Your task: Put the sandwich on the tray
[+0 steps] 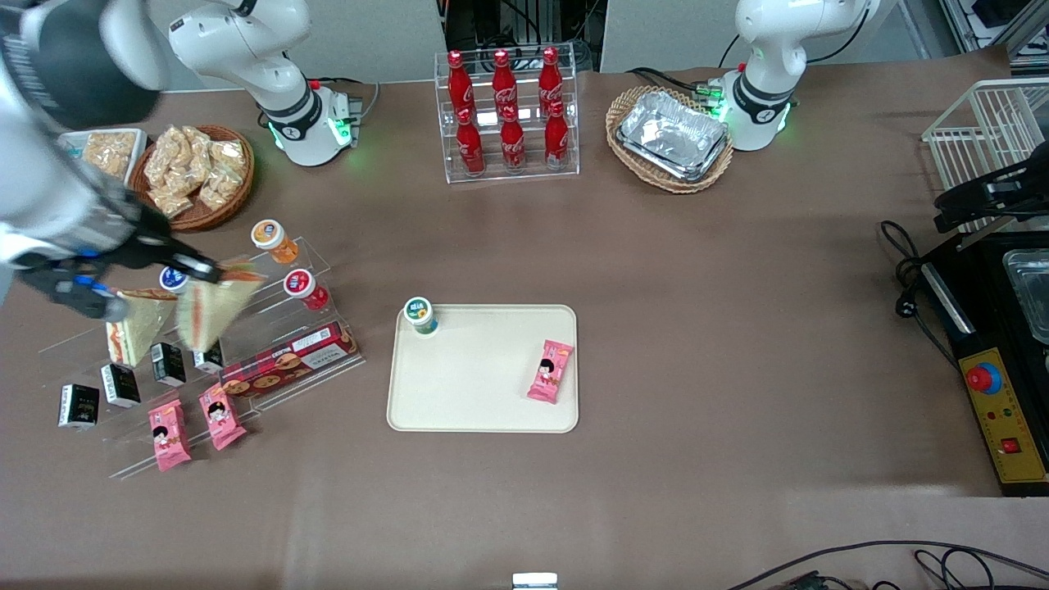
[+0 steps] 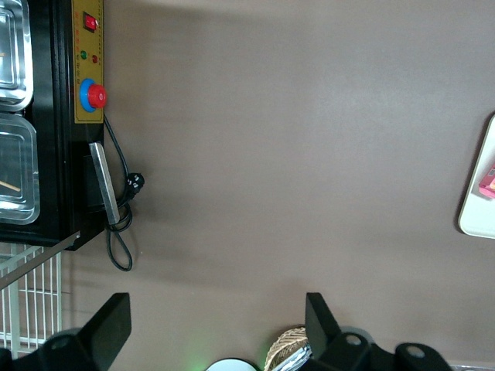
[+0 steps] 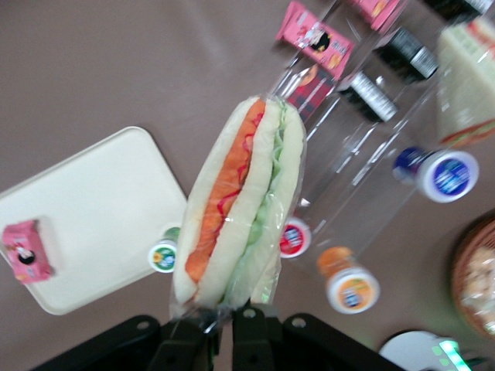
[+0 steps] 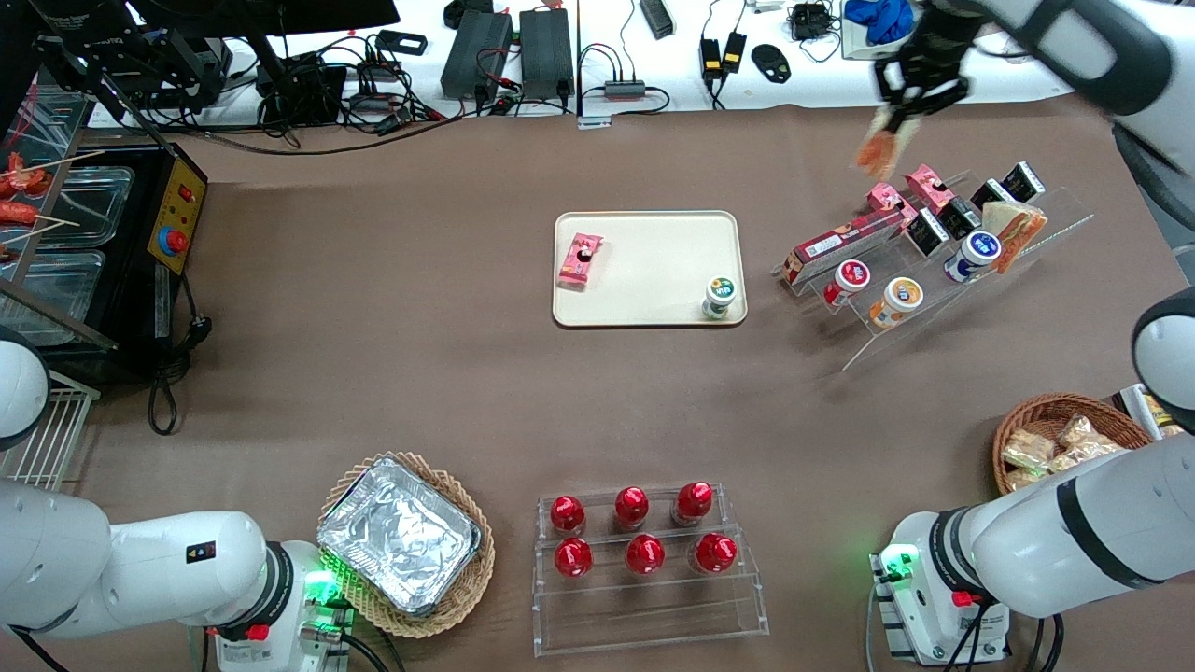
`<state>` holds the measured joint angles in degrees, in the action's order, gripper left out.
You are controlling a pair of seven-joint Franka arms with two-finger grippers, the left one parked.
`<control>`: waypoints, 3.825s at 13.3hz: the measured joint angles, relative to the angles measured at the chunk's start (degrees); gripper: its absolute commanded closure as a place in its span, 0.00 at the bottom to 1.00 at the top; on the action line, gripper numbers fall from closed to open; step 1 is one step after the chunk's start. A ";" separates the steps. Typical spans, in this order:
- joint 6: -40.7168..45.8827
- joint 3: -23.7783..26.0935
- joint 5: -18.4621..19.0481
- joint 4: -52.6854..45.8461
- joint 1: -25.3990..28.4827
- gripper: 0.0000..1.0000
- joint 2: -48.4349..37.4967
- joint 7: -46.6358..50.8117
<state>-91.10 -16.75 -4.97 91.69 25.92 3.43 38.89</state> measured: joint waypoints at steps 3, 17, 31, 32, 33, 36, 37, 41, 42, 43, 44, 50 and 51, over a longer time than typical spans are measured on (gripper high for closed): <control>-5.83 0.03 0.00 0.11 6.95 1.00 4.13 14.74; -34.26 0.04 -3.52 -3.82 18.87 1.00 29.54 56.95; -42.86 1.78 -6.26 -9.95 18.88 0.04 40.94 67.50; -43.17 1.78 -6.27 -9.95 18.88 0.00 41.20 67.71; -43.26 1.78 -6.27 -9.95 18.87 0.00 41.29 67.77; -43.38 1.65 -6.27 -10.95 18.84 0.00 41.08 67.79; -43.42 1.50 -6.31 -11.77 18.82 0.00 40.50 67.79; -35.49 -0.17 -6.31 -12.98 17.73 0.00 30.97 64.55; -31.36 -0.52 -6.31 -13.03 16.43 0.00 27.53 60.05; -27.38 -0.70 -6.31 -13.02 14.60 0.00 24.30 54.13; -23.74 -0.78 -6.31 -12.96 12.25 0.00 21.33 46.83; -9.56 -0.96 -2.08 -12.38 -0.41 0.00 13.37 4.77; -8.34 -0.97 -1.40 -12.31 -1.92 0.00 12.67 -0.37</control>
<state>-99.44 -17.72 -6.37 79.38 24.00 16.10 38.52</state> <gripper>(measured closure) 0.000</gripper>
